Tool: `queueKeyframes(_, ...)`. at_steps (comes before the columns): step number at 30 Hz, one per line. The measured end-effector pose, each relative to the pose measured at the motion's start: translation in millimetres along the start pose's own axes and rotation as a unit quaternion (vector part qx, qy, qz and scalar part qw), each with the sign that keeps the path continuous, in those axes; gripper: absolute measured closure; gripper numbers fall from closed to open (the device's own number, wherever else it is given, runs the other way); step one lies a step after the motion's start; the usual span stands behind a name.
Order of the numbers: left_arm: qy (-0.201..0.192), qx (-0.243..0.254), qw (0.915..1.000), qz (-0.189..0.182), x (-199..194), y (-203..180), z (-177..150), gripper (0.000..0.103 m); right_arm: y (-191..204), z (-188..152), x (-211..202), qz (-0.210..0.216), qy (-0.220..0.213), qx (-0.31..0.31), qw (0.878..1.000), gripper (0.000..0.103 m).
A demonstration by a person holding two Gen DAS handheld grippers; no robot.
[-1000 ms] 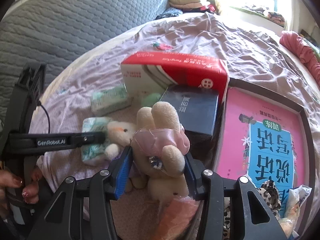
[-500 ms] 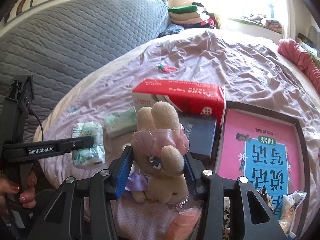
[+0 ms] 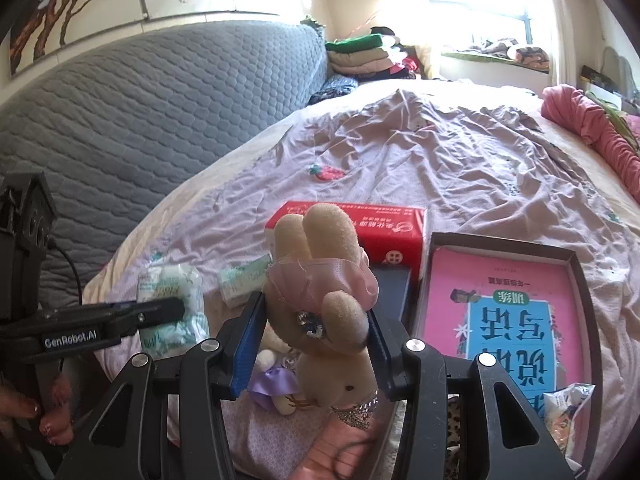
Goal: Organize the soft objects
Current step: 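Carry the tissue pack and plush bunny over the pink tray with both tools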
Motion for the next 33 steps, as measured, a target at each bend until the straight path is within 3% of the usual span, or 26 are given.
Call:
queueKeyframes(18,0.000,0.053,0.9981,-0.032,-15,-62,-10,0.080,-35,13,-42,-0.028,-0.027,0.044,0.998,0.053)
queueKeyframes(33,0.002,0.099,0.9928,-0.067,-23,-121,-19,0.080,-97,19,-101,-0.074,-0.058,0.109,0.990,0.054)
Point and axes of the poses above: each gripper's, at about its wrist camera, not at the fingertips, and x roughly the way its jaws point, y to its left, z to its top, the point moved 7 cm from there along x, roughly the way its jaws point, and after that the axes turned 15 degrees about -y, right-handed, at the moved point
